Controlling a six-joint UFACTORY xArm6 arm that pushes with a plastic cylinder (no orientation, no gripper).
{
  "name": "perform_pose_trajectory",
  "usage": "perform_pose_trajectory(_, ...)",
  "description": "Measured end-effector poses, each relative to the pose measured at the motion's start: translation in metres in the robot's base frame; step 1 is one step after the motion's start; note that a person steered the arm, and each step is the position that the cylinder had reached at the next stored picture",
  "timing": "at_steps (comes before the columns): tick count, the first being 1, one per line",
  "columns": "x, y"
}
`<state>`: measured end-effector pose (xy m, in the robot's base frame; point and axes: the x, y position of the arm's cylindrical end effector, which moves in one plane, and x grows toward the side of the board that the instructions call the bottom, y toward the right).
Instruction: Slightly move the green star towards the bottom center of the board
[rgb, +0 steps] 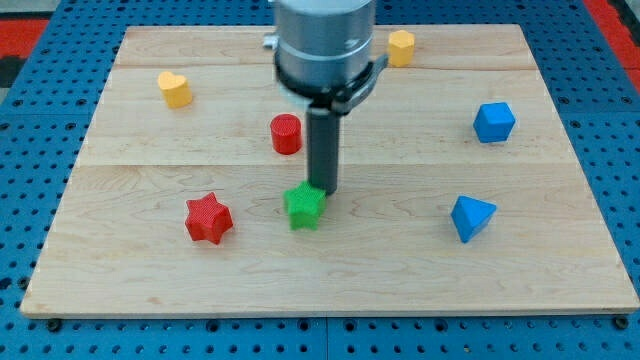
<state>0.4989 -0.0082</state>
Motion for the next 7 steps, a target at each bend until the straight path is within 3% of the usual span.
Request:
perform_pose_trajectory(1,-0.005,0.006)
perform_pose_trajectory(2,-0.042,0.005)
perform_pose_trajectory(4,-0.023,-0.087)
perform_pose_trajectory(5,0.037,-0.042)
perform_pose_trajectory(7,0.001,-0.043)
